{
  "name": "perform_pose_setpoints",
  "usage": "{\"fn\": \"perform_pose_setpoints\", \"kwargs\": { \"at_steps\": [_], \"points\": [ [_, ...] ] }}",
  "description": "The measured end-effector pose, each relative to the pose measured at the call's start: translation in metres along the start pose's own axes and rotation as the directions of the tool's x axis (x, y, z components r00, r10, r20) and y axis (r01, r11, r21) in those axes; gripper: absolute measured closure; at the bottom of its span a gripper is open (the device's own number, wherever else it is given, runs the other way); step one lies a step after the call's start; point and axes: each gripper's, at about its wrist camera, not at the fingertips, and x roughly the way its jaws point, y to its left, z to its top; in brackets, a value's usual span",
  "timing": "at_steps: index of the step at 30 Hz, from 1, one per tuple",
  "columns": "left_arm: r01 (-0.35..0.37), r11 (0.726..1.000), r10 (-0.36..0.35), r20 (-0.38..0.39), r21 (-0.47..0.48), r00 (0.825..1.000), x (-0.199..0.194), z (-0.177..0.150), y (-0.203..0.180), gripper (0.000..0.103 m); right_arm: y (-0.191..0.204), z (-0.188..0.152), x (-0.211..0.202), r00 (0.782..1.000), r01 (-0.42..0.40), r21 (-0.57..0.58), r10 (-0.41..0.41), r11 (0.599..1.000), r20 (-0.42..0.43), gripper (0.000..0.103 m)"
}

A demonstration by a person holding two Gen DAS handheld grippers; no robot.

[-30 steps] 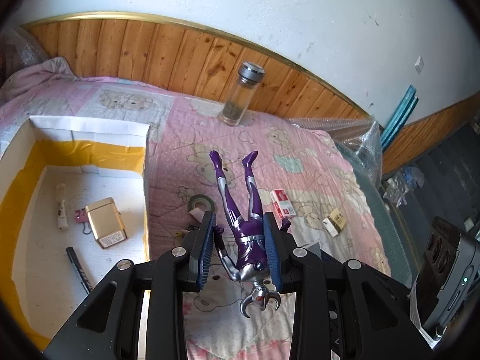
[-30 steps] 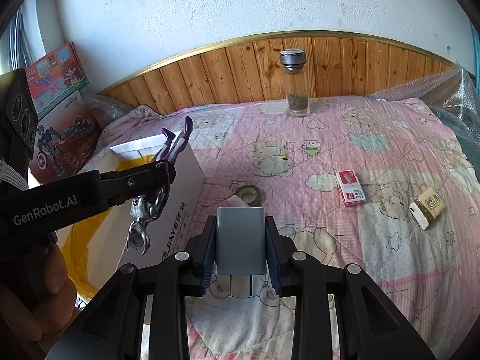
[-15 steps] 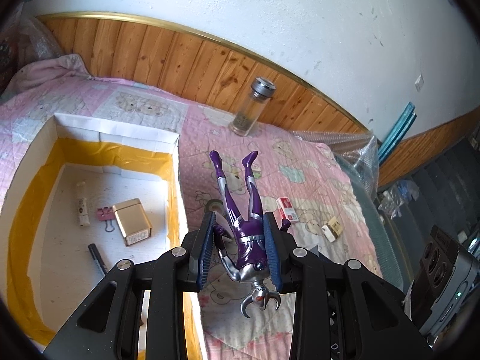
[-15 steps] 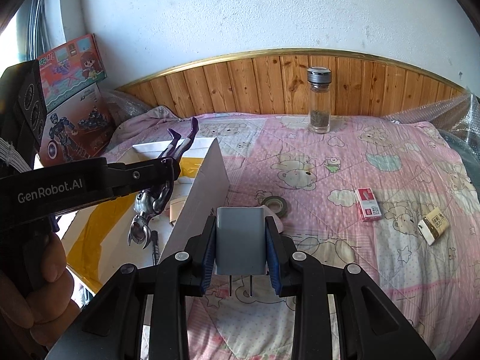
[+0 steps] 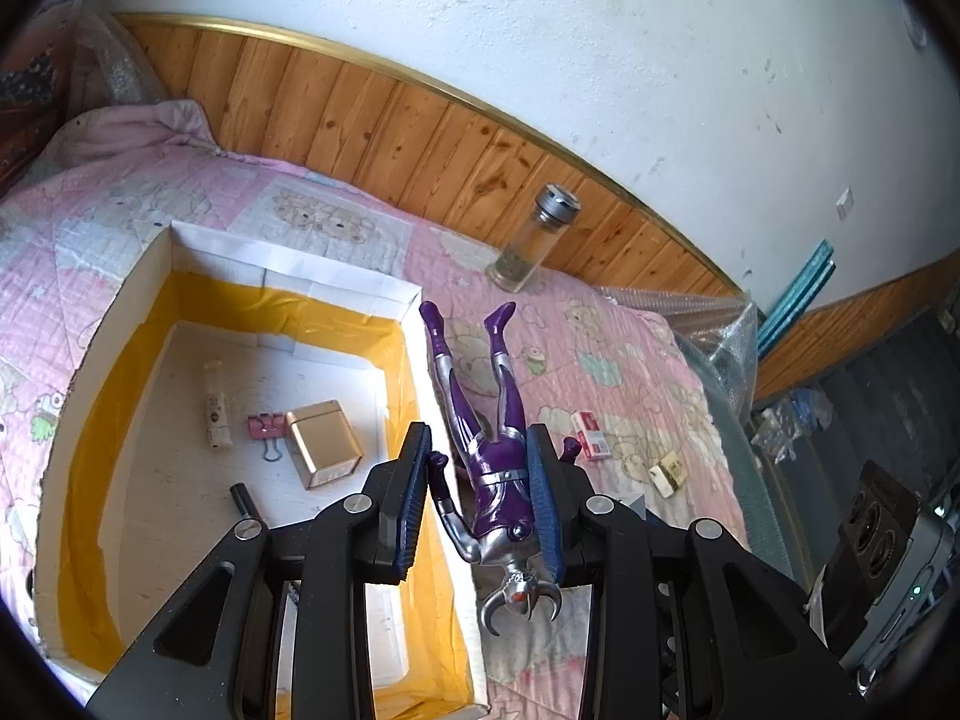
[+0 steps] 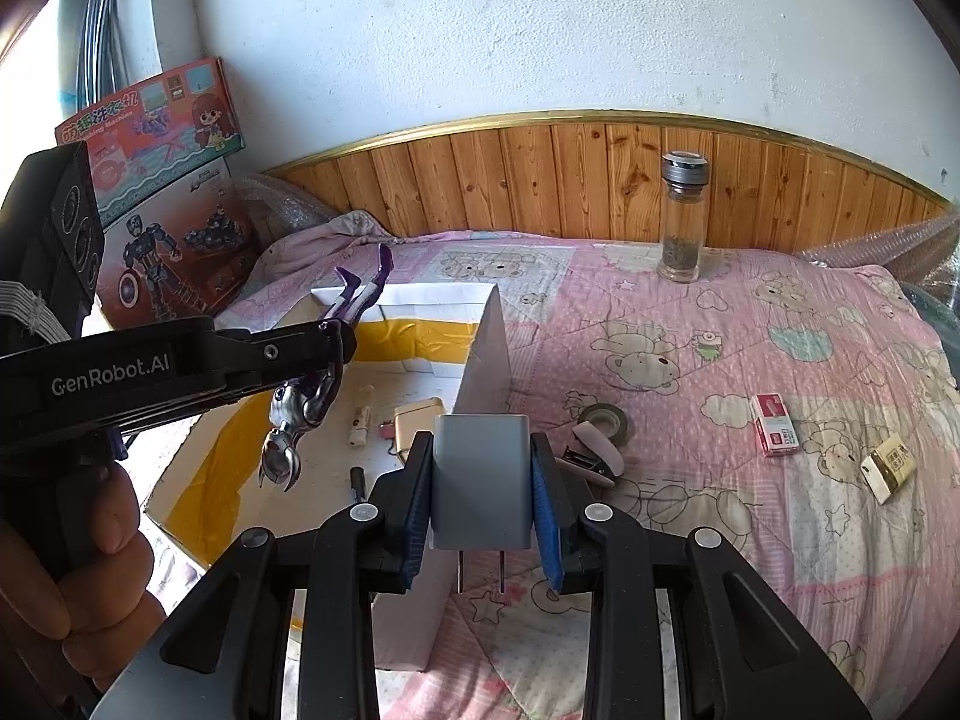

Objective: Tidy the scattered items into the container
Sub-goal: 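Bring the plug and figure over the box opening with both grippers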

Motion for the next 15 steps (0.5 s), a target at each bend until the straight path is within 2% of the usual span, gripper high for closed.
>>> {"fn": "perform_pose_setpoints", "kwargs": {
  "at_steps": [15],
  "points": [
    [-0.039, 0.99, 0.04, 0.003, -0.136, 0.999, -0.013, 0.012, 0.052, 0.07, 0.04, 0.014, 0.002, 0.999, -0.039, -0.071, 0.039, 0.997, -0.008, 0.072]
  ]
}}
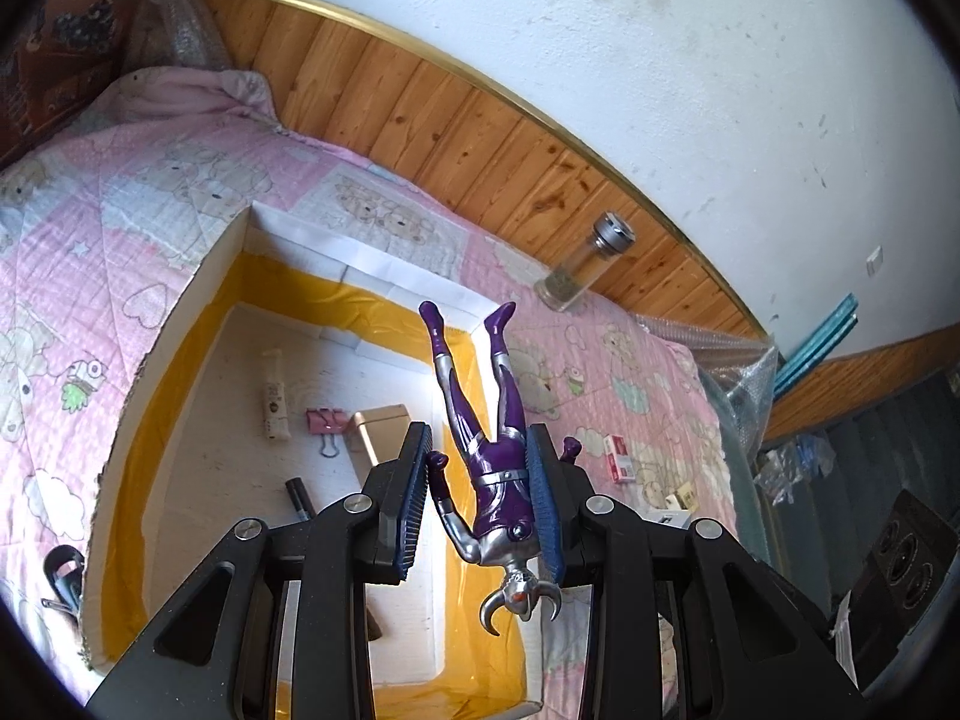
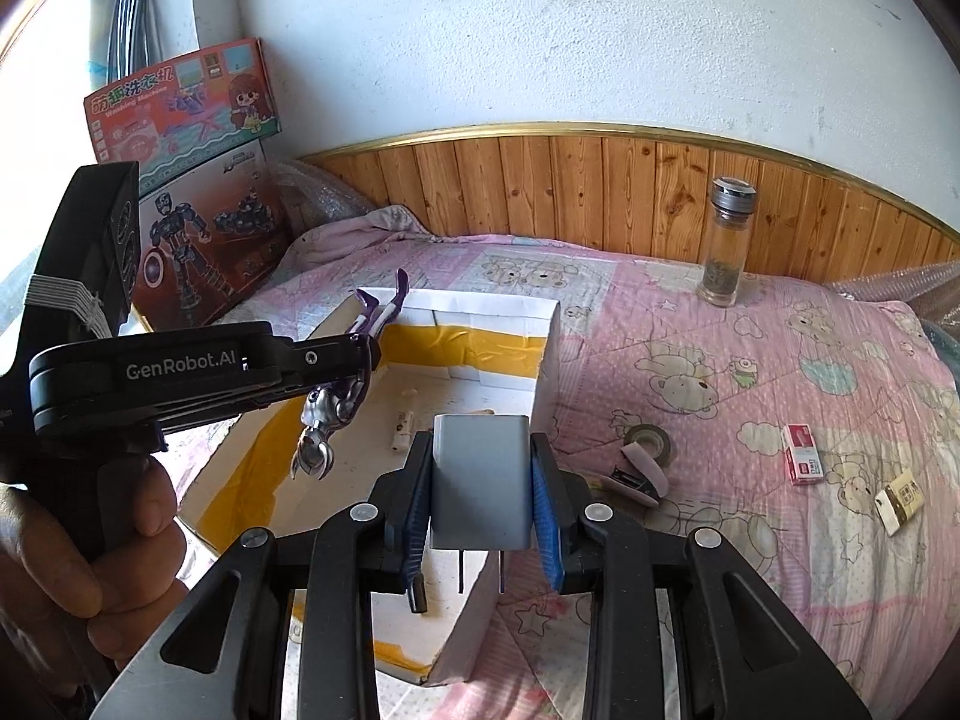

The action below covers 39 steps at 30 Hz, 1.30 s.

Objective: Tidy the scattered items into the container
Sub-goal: 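Bring the plug and figure over the box opening with both grippers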

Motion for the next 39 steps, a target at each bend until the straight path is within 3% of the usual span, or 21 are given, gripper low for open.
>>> {"fn": "perform_pose_setpoints", "kwargs": {
  "at_steps": [14, 31, 39],
  "points": [
    [-0.065, 0.993, 0.063, -0.015, -0.094, 0.998, -0.006, 0.011, 0.05, 0.07, 0.02, 0.021, 0.025, 0.995, -0.067, -0.058, 0.062, 0.996, -0.074, 0.072],
    [-0.18, 0.984, 0.18, -0.071, 0.007, 0.981, -0.012, -0.01, 0.079, 0.07, 0.051, 0.02, 0.065, 0.967, -0.175, -0.137, 0.144, 0.975, -0.209, 0.072],
    [-0.204, 0.978, 0.208, -0.096, 0.044, 0.973, -0.006, -0.018, 0.082, 0.07, 0.051, 0.039, 0.091, 0.945, -0.206, -0.088, 0.175, 0.975, -0.276, 0.072]
  ]
}}
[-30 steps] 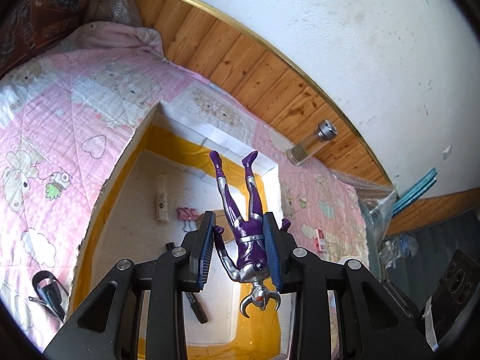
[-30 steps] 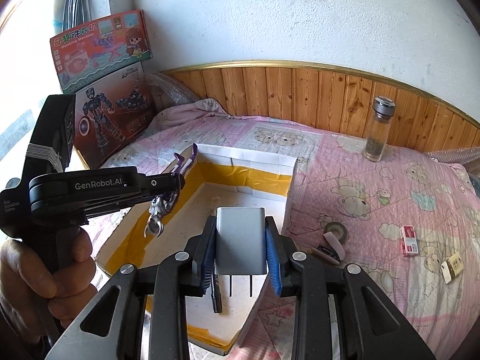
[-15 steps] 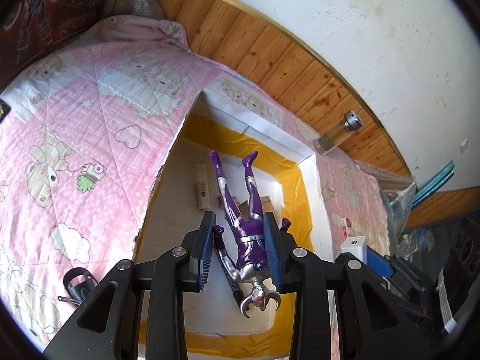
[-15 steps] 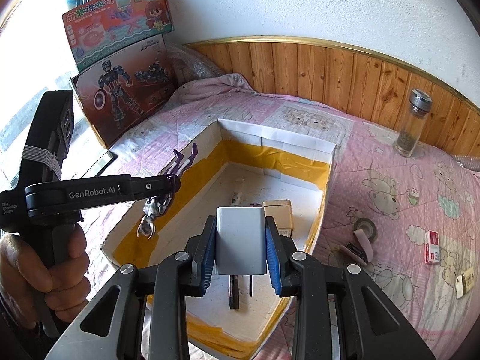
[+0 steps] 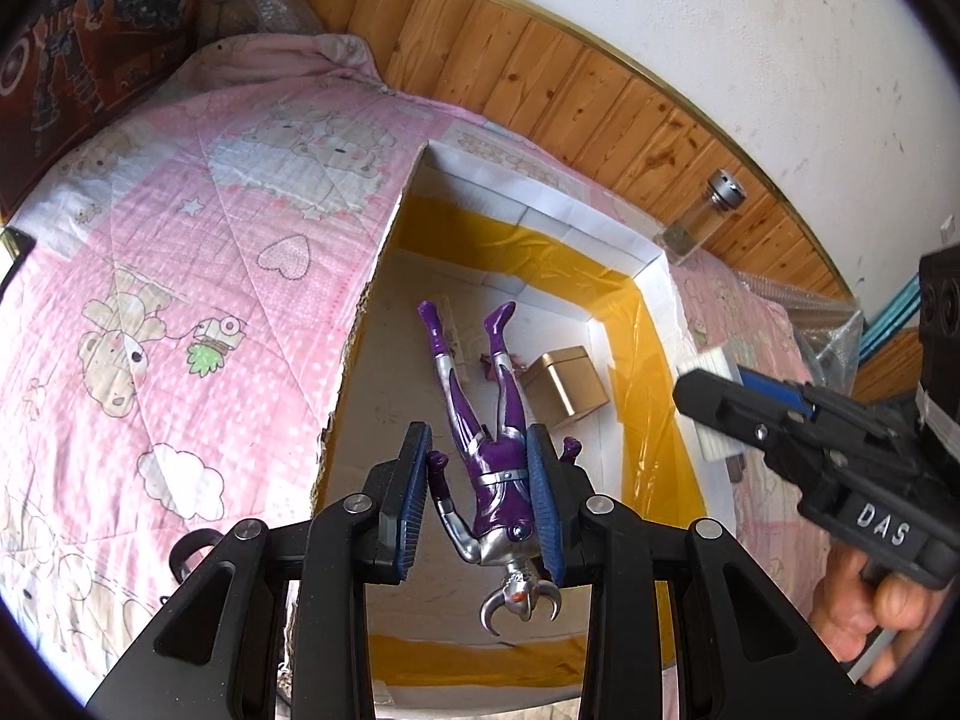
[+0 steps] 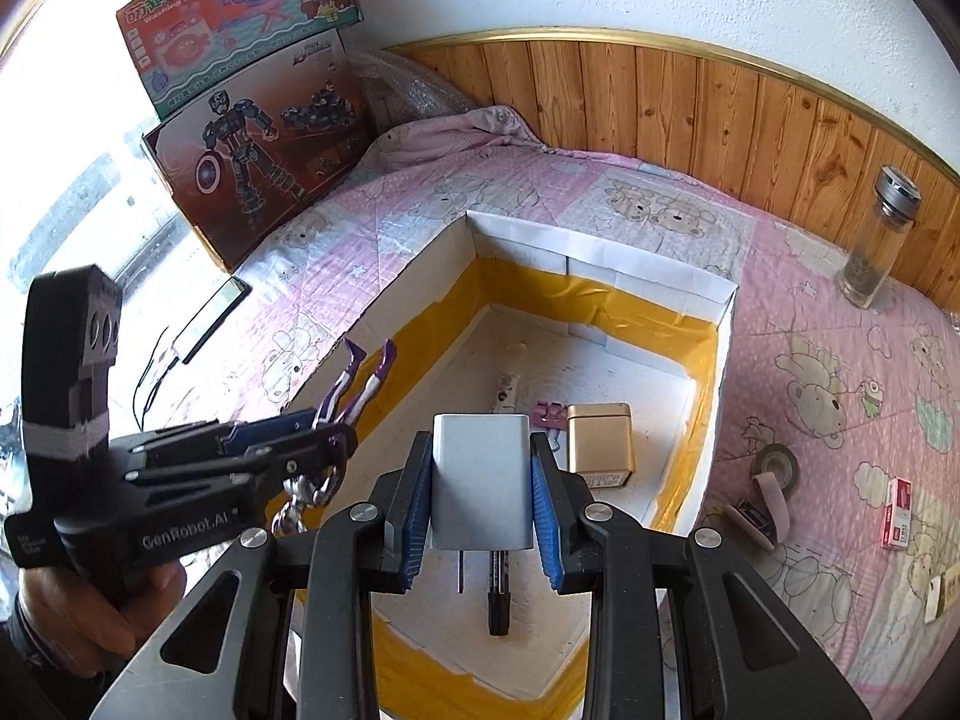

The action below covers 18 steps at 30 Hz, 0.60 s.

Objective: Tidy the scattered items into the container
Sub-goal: 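Bring the plug and figure over the box opening with both grippers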

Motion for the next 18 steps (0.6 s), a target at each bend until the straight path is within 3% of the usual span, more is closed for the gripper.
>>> {"fn": "perform_pose_setpoints", "kwargs": {
  "at_steps": [11, 15, 18],
  "points": [
    [-0.019, 1.0, 0.019, -0.037, 0.018, 0.999, 0.012, -0.003, -0.004, 0.07, -0.011, 0.042, 0.042, 0.995, -0.036, 0.058, 0.041, 0.998, -0.091, 0.072],
    [-0.01, 0.996, 0.014, -0.042, 0.09, 0.999, 0.014, 0.006, -0.016, 0.07, -0.015, 0.056, 0.06, 0.991, -0.028, 0.059, 0.036, 0.998, -0.128, 0.072],
    [-0.065, 0.991, 0.066, -0.011, 0.116, 0.998, 0.015, 0.011, -0.019, 0.07, -0.018, 0.063, 0.07, 0.989, -0.017, 0.057, 0.025, 0.998, -0.145, 0.072]
  ]
}}
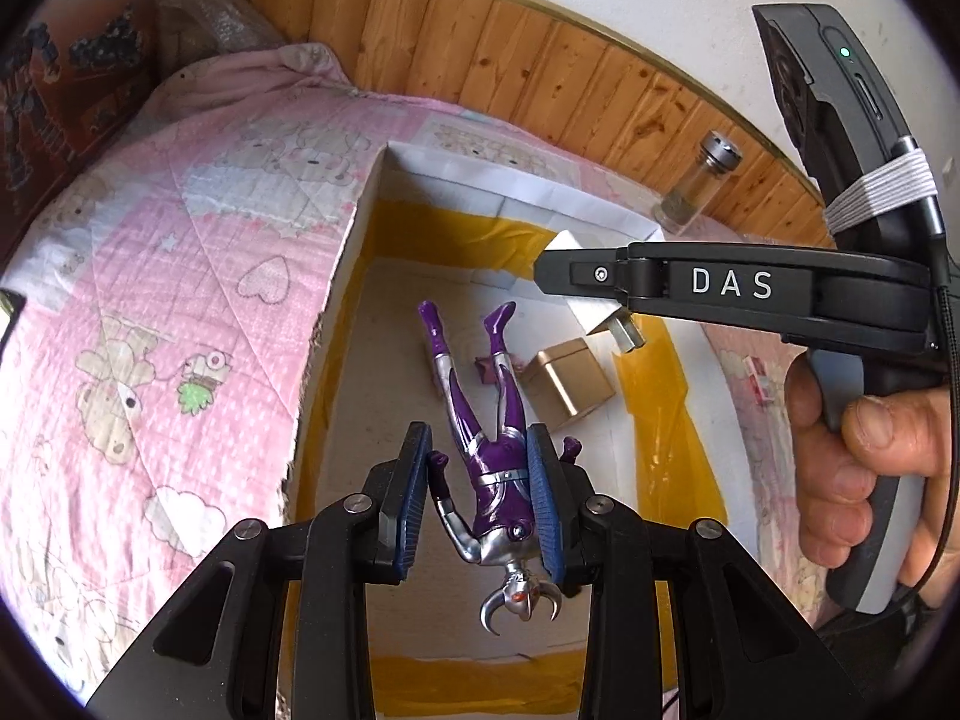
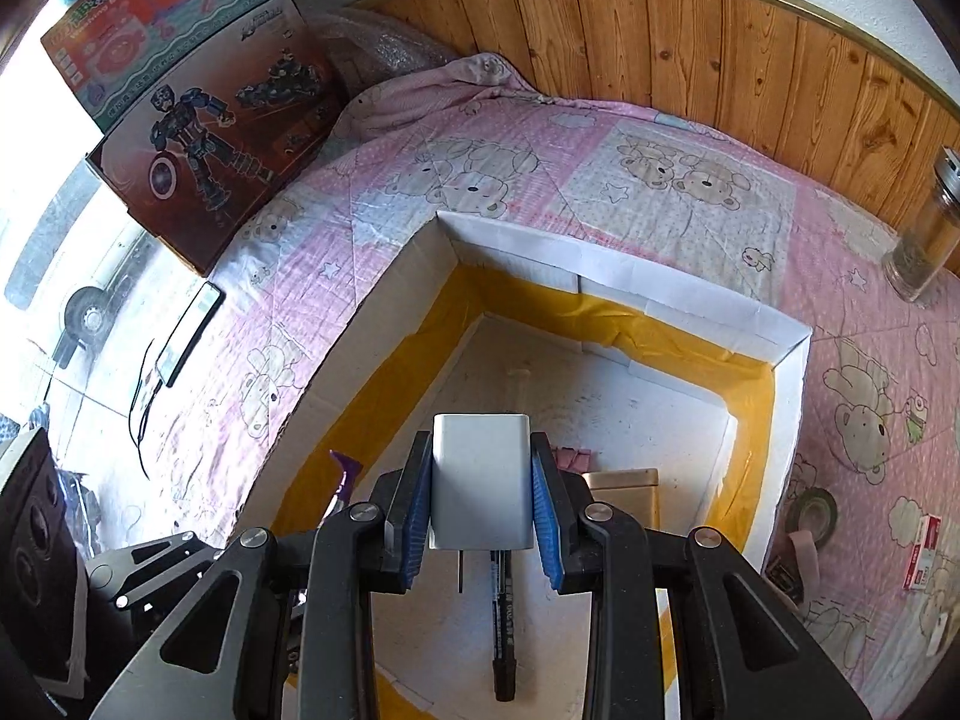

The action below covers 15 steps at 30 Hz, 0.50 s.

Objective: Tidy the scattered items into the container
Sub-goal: 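Bring the plug and figure over the box opening with both grippers, then open both grippers to drop the plug and figure into the box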

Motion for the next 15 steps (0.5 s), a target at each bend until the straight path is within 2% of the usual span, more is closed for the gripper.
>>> {"fn": "perform_pose_setpoints", "kwargs": {
  "at_steps": [3, 6, 10, 15],
  "points": [
    [-0.014, 1.0, 0.014, -0.011, -0.003, 1.0, 0.002, -0.003, 0.002, 0.07, -0.007, 0.008, 0.004, 1.0, 0.015, 0.012, -0.015, 1.0, -0.004, 0.072],
    [0.006, 1.0, -0.007, -0.026, -0.011, 1.0, -0.001, -0.006, 0.006, 0.07, -0.013, 0.016, 0.009, 0.999, 0.03, 0.005, -0.03, 1.0, -0.024, 0.072],
    [-0.047, 0.998, 0.047, -0.008, 0.03, 0.999, -0.005, -0.012, 0.002, 0.07, -0.016, 0.02, 0.023, 0.997, 0.05, -0.015, -0.051, 0.999, -0.058, 0.072],
    [-0.057, 0.992, 0.059, -0.02, 0.109, 0.998, -0.003, -0.017, -0.013, 0.07, -0.02, 0.022, 0.037, 0.995, 0.062, -0.02, -0.063, 0.998, -0.079, 0.072]
  ]
}}
